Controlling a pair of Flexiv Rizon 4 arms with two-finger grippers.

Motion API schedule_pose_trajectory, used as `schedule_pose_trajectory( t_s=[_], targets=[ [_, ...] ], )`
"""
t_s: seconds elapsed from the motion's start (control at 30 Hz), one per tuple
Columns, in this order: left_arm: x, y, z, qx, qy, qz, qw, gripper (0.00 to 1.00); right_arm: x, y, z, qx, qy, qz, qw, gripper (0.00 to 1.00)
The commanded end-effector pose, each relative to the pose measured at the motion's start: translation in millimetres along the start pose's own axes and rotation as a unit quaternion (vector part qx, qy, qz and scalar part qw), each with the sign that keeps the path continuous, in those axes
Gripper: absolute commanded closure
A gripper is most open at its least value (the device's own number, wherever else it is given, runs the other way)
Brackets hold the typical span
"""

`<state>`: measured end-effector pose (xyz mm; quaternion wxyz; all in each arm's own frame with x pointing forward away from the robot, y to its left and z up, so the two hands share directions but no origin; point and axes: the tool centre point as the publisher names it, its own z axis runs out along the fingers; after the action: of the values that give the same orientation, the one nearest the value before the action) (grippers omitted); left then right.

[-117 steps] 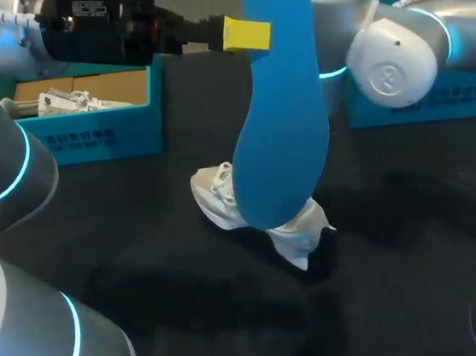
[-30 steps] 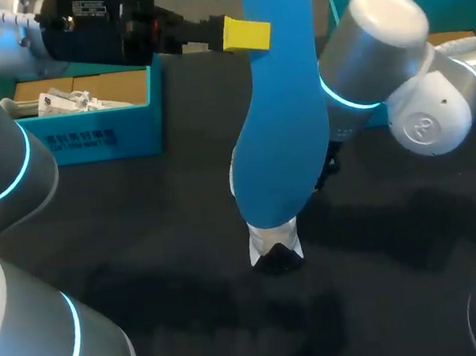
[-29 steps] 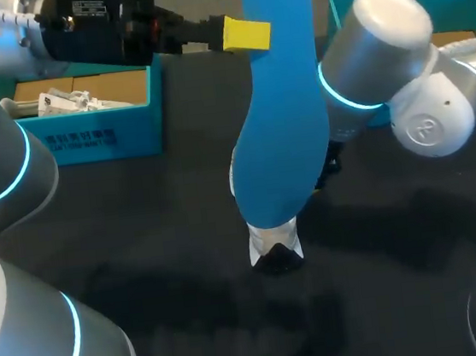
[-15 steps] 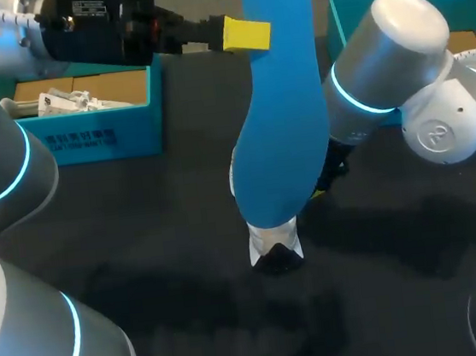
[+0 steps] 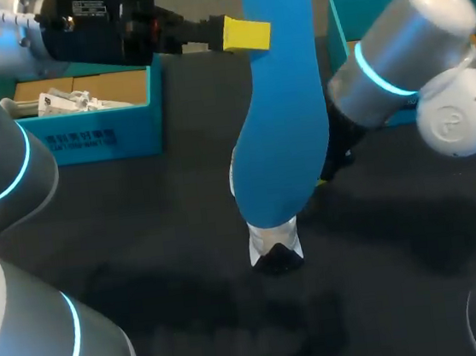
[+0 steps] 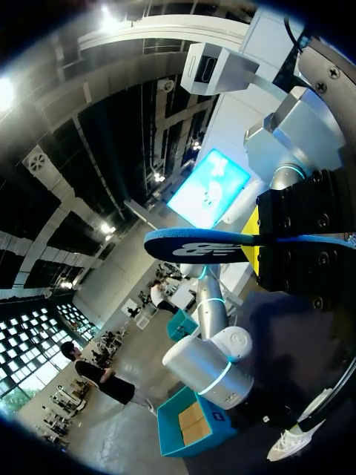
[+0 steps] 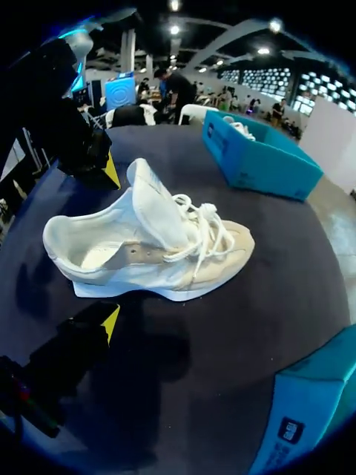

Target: Take the shoe out of the shoebox, open the shoe tongue, remove and reinsert the insole, then place the shoe into the shoebox

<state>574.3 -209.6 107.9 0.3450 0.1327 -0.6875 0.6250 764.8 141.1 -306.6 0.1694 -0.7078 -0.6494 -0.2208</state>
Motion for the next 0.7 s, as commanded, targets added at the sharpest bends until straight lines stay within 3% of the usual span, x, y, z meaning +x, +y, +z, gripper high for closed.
schedule_pose_trajectory(
  t_s=[0.03,0.4,0.43,0.7],
  targets=[
    [-0.7,0,1,-0.001,0.000,0.000,1.000,1.00,-23.2,-1.7,-32,-0.015,0.103,0.030,0.994,0.00],
    [-0.7,0,1,-0.001,0.000,0.000,1.000,1.00,-18.3,19.2,-81,-0.054,0.198,0.049,0.978,0.00],
    [-0.7,0,1,-0.001,0.000,0.000,1.000,1.00,-15.8,22.7,-91,-0.060,0.226,0.048,0.971,0.00],
    [-0.7,0,1,-0.001,0.000,0.000,1.000,1.00,1.3,28.6,-118,-0.045,0.285,0.016,0.957,0.00]
  ],
)
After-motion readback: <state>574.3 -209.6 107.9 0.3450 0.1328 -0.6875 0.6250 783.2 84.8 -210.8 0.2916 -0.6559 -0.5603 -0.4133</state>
